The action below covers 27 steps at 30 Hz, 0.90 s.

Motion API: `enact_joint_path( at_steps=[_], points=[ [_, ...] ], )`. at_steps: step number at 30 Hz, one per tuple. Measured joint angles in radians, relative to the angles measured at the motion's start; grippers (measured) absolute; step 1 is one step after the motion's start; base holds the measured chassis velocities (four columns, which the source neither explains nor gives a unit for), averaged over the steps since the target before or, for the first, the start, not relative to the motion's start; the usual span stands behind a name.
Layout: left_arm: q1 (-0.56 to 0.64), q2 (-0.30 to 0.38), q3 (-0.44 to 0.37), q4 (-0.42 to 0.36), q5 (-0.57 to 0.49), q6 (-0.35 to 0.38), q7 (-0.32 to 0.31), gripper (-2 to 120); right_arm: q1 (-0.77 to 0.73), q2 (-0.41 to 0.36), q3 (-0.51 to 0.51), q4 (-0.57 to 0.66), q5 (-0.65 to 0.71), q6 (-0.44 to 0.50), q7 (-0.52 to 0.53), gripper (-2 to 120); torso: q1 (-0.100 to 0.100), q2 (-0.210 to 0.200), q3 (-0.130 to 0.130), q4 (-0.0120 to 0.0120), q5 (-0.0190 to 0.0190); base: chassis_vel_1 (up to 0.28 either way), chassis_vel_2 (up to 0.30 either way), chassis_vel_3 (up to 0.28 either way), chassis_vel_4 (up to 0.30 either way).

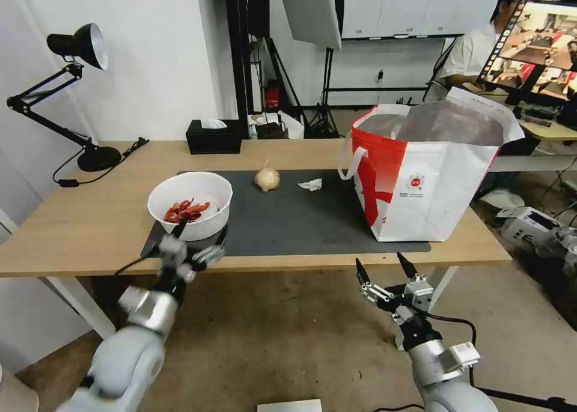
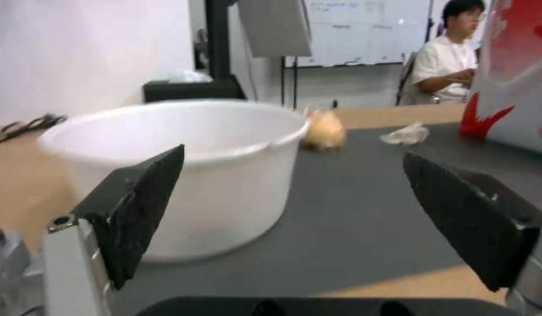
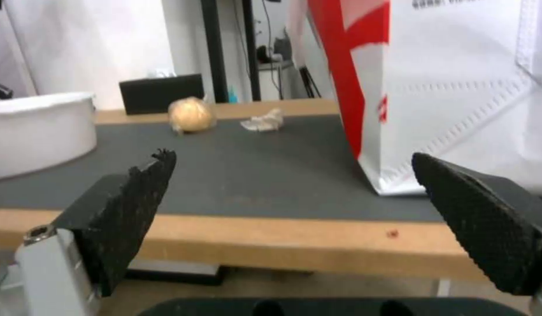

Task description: Pick up the trash from the table and place it into the takeout bag.

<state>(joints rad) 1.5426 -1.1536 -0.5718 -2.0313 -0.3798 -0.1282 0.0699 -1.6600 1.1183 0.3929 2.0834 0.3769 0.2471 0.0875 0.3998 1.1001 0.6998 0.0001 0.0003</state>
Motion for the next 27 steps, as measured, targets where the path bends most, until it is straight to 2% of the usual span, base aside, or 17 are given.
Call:
enact_joint_path(
  at_steps=[5, 13, 27],
  points=[
    [0.051, -0.044, -0.026, 0.026, 0.017, -0.039, 0.031, 100, -0.013, 0.001, 0.002, -0.029, 0.001, 0.011, -0.007, 100, 0.0, 0.0, 0.0, -0.0001, -0.0004, 0.0, 0.0, 0.0, 0.0],
    [0.057, -0.087, -0.016, 0.042, 0.04, -0.044, 0.039, 100, -0.027, 0.012, -0.003, -0.05, 0.001, 0.017, -0.019, 100, 0.0, 0.0, 0.0, -0.0002, -0.0003, 0.0, 0.0, 0.0, 0.0],
    [0.072, -0.099, -0.018, 0.045, 0.045, -0.053, 0.048, 100, -0.031, 0.012, -0.006, -0.046, -0.003, 0.019, -0.021, 100, 0.0, 0.0, 0.0, -0.0001, -0.0003, 0.0, 0.0, 0.0, 0.0]
  ],
)
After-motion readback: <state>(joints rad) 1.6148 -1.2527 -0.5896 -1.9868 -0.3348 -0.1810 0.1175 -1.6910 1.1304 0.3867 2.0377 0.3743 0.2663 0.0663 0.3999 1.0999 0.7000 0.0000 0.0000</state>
